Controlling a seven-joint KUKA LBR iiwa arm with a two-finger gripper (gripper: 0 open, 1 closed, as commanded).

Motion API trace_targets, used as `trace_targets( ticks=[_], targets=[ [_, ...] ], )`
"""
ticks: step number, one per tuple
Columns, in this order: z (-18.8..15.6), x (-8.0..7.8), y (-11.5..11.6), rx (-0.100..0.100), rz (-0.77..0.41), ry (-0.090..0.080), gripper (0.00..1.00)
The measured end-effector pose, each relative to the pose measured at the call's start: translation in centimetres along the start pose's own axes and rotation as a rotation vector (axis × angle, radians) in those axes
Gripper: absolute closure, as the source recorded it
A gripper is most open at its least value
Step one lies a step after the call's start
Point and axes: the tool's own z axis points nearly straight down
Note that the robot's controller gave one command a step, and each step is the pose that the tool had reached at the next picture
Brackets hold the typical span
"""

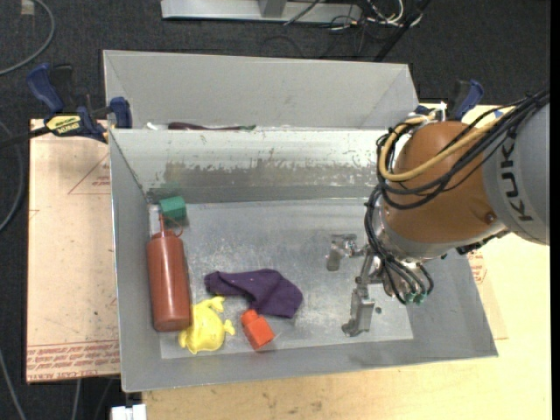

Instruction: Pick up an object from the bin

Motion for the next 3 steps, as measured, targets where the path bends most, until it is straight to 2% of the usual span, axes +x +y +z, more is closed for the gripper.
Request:
trace_targets(
  ticks=[1, 2, 3],
  targets=[
    [-0.4, -0.2, 0.0, 0.000, 0.000, -0.008, 0.00],
    [4.0, -1.1, 3.1, 0.000, -0.075, -0.010, 0.00],
    [9.2, -2.6, 8.3, 0.000, -0.188, -0.010, 0.00]
  ],
)
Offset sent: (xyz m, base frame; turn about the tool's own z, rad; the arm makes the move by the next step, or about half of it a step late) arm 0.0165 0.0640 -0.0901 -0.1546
